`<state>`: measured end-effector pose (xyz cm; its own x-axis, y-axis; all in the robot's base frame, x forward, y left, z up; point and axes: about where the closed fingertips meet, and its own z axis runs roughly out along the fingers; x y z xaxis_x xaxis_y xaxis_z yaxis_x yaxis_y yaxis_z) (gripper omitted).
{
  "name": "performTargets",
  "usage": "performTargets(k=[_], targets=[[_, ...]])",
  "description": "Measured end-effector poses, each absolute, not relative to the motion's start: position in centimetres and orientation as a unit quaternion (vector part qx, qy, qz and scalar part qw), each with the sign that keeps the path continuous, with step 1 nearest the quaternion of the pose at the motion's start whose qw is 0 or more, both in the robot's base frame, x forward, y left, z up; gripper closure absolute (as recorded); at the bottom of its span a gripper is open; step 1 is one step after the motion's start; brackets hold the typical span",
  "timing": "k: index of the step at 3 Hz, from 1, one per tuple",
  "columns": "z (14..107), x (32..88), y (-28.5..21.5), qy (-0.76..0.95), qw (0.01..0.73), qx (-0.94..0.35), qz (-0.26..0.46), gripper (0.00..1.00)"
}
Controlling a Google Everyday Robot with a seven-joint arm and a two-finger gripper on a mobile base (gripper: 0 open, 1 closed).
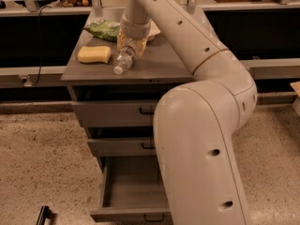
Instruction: Place water bottle into bottom drawer
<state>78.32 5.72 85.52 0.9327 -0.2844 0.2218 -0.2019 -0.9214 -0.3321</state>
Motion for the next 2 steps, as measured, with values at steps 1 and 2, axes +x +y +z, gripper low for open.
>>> performTargets(k=[1,2], targets=[[88.2,76.4,1.0,0.214,0.139,-0.957,-0.138,1.00],[90.7,70.9,-4.0,0.307,0.146,-0.934,-0.112,1.00]])
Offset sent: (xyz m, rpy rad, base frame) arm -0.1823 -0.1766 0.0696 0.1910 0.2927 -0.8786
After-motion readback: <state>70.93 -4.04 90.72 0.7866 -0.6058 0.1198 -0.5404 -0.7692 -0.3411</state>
